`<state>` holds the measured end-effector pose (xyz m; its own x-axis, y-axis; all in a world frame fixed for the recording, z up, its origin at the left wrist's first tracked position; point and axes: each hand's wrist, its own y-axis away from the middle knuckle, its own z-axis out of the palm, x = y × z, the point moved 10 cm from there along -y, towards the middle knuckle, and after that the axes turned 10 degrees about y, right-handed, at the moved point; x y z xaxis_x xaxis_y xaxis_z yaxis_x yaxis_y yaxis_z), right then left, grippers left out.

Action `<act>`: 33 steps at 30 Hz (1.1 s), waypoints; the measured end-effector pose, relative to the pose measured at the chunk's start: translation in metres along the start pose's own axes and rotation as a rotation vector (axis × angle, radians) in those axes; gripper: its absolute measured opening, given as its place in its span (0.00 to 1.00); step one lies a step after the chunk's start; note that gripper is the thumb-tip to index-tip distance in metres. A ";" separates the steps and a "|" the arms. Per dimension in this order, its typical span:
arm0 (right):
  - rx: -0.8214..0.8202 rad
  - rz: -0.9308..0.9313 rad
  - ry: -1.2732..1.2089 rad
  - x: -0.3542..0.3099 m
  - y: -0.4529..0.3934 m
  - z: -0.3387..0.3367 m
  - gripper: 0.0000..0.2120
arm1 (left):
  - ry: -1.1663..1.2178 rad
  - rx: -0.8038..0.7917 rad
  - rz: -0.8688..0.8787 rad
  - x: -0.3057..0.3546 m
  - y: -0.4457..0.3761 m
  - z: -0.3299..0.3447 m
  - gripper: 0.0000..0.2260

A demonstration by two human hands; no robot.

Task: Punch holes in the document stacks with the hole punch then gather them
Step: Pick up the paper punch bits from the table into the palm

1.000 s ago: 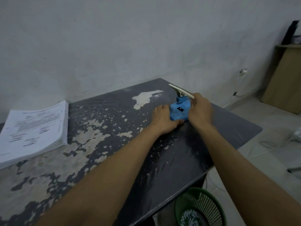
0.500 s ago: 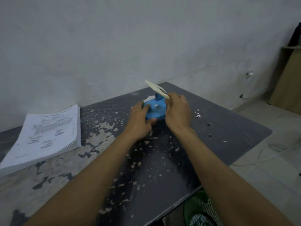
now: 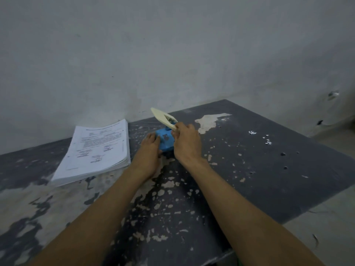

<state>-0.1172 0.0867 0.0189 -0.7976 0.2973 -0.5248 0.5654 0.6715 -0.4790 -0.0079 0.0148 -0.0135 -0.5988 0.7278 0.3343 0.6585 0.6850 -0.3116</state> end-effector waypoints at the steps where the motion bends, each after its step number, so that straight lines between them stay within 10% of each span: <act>1: -0.017 0.002 0.011 -0.002 0.001 0.005 0.13 | 0.002 -0.010 -0.013 -0.004 0.002 0.001 0.24; 14: -0.121 -0.105 0.118 -0.003 0.001 0.005 0.14 | 0.104 0.129 -0.148 -0.001 0.021 -0.009 0.17; 17: -0.059 -0.060 0.113 0.016 0.002 -0.019 0.11 | 0.030 0.302 -0.070 0.024 0.031 -0.032 0.05; 23: 0.054 0.016 0.158 0.084 0.008 -0.073 0.07 | 0.119 0.438 0.193 0.098 0.036 -0.038 0.14; 33: 0.173 0.168 0.213 0.200 0.007 -0.141 0.07 | 0.562 0.147 0.133 0.178 -0.035 0.049 0.04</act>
<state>-0.3026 0.2473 0.0096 -0.7055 0.5419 -0.4568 0.7060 0.4809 -0.5199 -0.1605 0.1221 0.0135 -0.1562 0.7062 0.6906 0.6173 0.6156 -0.4899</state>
